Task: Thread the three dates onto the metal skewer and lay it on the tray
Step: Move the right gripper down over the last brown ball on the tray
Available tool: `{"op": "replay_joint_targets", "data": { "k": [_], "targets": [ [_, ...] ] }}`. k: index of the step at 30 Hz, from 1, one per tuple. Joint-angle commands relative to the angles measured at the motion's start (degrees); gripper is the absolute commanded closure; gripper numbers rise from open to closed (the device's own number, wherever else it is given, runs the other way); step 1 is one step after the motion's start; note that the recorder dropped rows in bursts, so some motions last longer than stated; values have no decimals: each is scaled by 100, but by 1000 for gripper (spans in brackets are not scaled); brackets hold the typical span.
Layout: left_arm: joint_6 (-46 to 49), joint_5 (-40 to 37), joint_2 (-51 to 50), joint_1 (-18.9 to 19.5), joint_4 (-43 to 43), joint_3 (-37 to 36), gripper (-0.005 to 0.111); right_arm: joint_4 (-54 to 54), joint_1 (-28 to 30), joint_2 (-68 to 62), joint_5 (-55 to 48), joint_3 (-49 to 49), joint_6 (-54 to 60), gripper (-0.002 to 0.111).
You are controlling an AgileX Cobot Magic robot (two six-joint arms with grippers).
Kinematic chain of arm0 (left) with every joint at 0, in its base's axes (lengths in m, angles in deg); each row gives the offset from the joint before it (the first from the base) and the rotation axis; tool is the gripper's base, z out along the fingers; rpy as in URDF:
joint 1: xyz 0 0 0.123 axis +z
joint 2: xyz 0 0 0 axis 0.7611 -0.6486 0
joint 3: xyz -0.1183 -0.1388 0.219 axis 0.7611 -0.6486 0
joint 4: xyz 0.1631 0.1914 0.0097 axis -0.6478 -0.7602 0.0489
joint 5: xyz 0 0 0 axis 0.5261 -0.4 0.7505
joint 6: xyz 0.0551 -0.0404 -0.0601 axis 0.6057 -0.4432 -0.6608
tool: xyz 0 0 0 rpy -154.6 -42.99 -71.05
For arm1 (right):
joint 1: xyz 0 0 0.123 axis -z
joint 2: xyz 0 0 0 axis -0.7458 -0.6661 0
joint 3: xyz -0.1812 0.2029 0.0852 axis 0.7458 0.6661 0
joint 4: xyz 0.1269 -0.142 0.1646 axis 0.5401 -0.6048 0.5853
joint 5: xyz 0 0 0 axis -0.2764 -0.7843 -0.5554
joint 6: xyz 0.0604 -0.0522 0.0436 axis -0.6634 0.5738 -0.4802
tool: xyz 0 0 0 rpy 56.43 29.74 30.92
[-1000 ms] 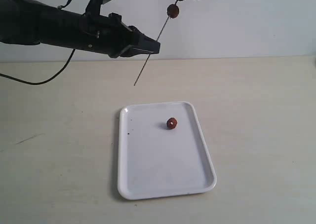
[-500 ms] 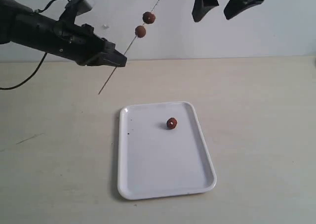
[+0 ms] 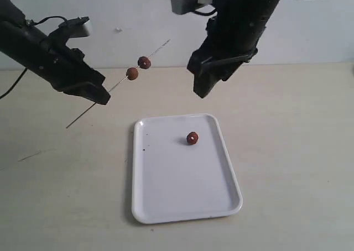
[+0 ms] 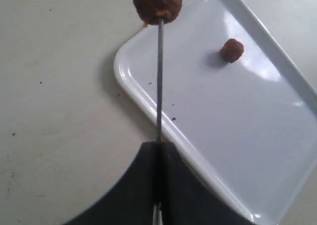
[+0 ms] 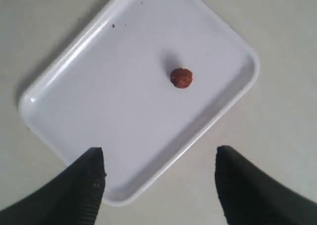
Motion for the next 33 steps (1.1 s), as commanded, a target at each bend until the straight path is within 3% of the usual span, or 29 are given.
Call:
{"op": "replay_joint_targets", "data": {
  "k": [1,6,15,33],
  "targets": [
    [-67,12,72,246,-196,39,107,-339,-315,-413,108,26,2782,47],
    [-78,70,72,466,-196,39,107,-779,-375,-824,502,26,5004,47],
    [-78,152,72,585,-196,39,107,-1688,-375,-1588,1715,26,6815,46],
    [-65,314,72,585,-196,39,107,-941,-375,-1875,1699,26,8288,46]
  ]
}}
